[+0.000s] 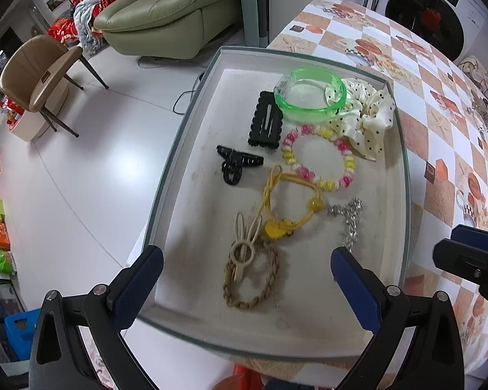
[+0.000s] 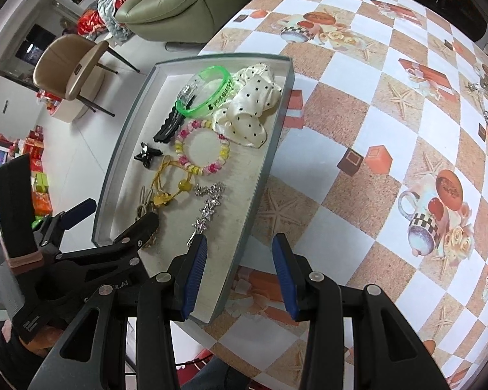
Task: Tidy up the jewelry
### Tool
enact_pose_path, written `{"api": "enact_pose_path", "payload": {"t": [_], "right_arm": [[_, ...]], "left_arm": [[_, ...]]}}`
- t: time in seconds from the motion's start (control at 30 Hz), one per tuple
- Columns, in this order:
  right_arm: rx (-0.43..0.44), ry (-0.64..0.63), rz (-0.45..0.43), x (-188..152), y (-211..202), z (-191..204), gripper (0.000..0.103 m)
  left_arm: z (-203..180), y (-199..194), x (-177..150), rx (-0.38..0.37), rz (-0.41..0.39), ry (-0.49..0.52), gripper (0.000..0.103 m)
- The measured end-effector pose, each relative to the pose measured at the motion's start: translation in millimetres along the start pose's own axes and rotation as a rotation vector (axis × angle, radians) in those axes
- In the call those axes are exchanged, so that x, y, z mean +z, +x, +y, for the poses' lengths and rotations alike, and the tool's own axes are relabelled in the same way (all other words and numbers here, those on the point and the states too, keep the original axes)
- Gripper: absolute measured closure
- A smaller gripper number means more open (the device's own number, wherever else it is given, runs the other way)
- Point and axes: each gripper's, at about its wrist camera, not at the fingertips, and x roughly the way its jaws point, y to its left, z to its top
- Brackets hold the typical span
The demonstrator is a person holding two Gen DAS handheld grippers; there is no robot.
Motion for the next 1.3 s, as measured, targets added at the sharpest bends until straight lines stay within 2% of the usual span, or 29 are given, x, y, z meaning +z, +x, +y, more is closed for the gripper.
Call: {"api": "enact_pose_path", "payload": {"t": [0.03, 0.1, 0.17, 0.23, 0.6, 0.87, 0.9, 0.93, 0.97, 1.3], "right_arm": [[-0.002, -0.002, 0.007, 0.0, 0.4, 1.2, 0.044], [-0.005, -0.007, 0.019, 0.3, 0.3, 4.1, 0.033], [-0.005, -0.015, 0.023, 0.5, -1.7, 7.5, 0.032], [-0.014, -0.028, 0.028, 0.7, -4.9, 13.0, 0.026], [-0.093, -0.106, 0.045, 0.9, -29.0, 42.4, 0.017], [-0.143, -0.168, 0.035, 0.7, -55.4, 66.3, 0.015], [-0.148, -0.171, 0.028, 0.8, -59.2, 68.8, 0.013], [-0.153, -0.175, 0.019, 1.0, -64.4, 72.1, 0.002], [-0.155, -0.178, 0.009, 1.2, -68.6, 74.7, 0.0], [-0.168, -0.234, -0.042, 2.0, -100.9, 101.9, 0.0]], "left_arm": [[0.8, -2.0, -2.4, 0.0, 0.004, -0.004, 0.0], [3.2, -7.8, -5.8, 0.001, 0.012, -0.01, 0.0], [5.0, -13.4, -9.0, 0.004, 0.023, -0.014, 0.0], [6.0, -19.6, -12.3, 0.008, 0.033, -0.012, 0.0], [22.7, -61.9, -24.5, -0.012, 0.048, -0.052, 0.0], [38.8, -97.6, -27.8, -0.023, 0.038, -0.091, 0.0], [40.4, -101.6, -27.9, -0.023, 0.036, -0.095, 0.0], [41.9, -106.0, -28.0, -0.023, 0.033, -0.099, 0.0], [42.7, -109.5, -28.0, -0.022, 0.03, -0.101, 0.0], [50.0, -144.7, -22.4, -0.008, -0.001, -0.106, 0.0]]}}
